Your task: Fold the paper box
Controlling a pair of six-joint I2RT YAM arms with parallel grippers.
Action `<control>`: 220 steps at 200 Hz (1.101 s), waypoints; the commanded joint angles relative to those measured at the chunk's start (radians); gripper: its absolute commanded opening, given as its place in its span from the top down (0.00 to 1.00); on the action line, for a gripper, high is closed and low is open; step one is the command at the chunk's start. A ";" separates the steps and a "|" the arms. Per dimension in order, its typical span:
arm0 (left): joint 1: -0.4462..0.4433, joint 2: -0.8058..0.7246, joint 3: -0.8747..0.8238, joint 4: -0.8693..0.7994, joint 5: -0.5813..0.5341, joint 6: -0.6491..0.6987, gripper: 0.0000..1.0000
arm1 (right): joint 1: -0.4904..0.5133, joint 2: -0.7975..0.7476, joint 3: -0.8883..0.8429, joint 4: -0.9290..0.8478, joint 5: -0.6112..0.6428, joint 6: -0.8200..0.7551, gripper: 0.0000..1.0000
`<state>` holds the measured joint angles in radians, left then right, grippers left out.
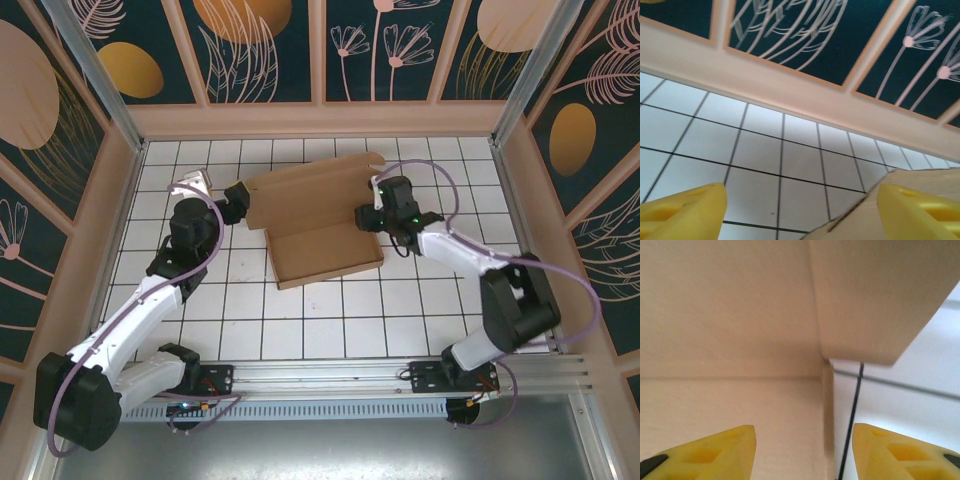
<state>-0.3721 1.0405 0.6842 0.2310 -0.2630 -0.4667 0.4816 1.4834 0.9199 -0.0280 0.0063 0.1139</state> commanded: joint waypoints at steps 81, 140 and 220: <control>0.104 -0.087 -0.198 0.187 0.317 0.245 0.19 | -0.237 -0.150 -0.161 0.639 -0.549 -0.385 0.50; 0.184 -0.029 -0.280 0.316 0.482 0.346 0.18 | -0.416 0.006 -0.124 0.779 -0.822 -0.370 0.36; 0.218 0.193 -0.188 0.387 0.582 0.406 0.17 | -0.417 0.240 0.043 0.681 -1.025 -0.374 0.38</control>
<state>-0.1616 1.1763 0.4274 0.5522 0.2409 -0.1070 0.0505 1.6783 0.9009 0.6849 -0.9318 -0.2367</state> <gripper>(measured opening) 0.837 0.630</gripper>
